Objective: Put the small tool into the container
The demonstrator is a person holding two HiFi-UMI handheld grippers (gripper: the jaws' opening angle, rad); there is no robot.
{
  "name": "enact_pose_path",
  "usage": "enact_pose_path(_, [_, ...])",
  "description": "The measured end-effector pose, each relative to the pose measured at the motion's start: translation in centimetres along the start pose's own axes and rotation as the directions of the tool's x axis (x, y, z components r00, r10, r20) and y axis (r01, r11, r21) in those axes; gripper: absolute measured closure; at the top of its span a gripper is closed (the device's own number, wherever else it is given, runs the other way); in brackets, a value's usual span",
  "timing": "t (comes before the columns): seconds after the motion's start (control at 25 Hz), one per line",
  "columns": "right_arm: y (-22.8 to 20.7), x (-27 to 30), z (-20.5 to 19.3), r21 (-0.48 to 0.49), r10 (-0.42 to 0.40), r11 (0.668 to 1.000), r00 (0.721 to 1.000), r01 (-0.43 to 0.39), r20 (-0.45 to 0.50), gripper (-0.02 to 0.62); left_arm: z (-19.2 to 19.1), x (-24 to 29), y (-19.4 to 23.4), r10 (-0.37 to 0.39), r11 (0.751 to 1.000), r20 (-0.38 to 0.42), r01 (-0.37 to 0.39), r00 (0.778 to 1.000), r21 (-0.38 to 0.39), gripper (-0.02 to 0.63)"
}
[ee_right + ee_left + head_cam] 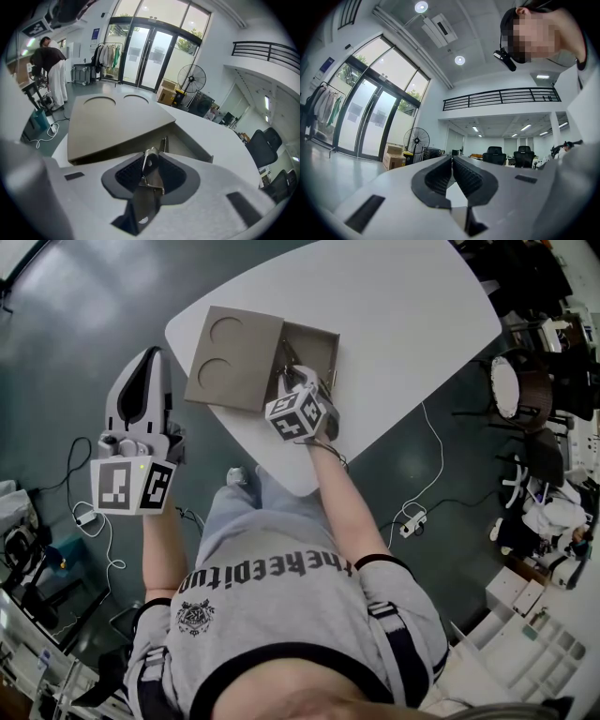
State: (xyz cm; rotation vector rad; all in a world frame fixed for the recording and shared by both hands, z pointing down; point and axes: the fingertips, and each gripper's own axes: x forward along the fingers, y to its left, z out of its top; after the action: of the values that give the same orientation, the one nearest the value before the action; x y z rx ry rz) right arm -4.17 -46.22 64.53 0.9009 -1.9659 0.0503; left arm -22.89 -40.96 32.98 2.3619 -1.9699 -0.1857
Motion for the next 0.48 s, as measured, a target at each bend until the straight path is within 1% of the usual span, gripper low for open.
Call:
enact_pose_path(0.08, [0.2, -0.1, 0.0, 0.010, 0.012, 1.000, 1.000, -0.012, 0.006, 0.491, 0.2, -0.1, -0.1, -0.001, 1.000, 0.000, 0.001, 1.000, 0.000, 0.594])
enact_pose_path(0.16, [0.3, -0.1, 0.1, 0.033, 0.022, 0.999, 1.000, -0.023, 0.015, 0.488, 0.3, -0.2, -0.1, -0.003, 1.000, 0.002, 0.003, 1.000, -0.001, 0.594])
enact_pose_path(0.24, [0.3, -0.3, 0.2, 0.065, 0.035, 0.997, 0.999, -0.037, 0.027, 0.477, 0.4, -0.3, 0.0, -0.007, 1.000, 0.003, 0.007, 1.000, -0.001, 0.594])
enact_pose_path(0.48, [0.0, -1.9, 0.8, 0.179, 0.044, 0.982, 0.994, -0.062, 0.102, 0.479, 0.5, -0.2, -0.6, -0.033, 0.999, 0.011, 0.033, 0.999, -0.003, 0.594])
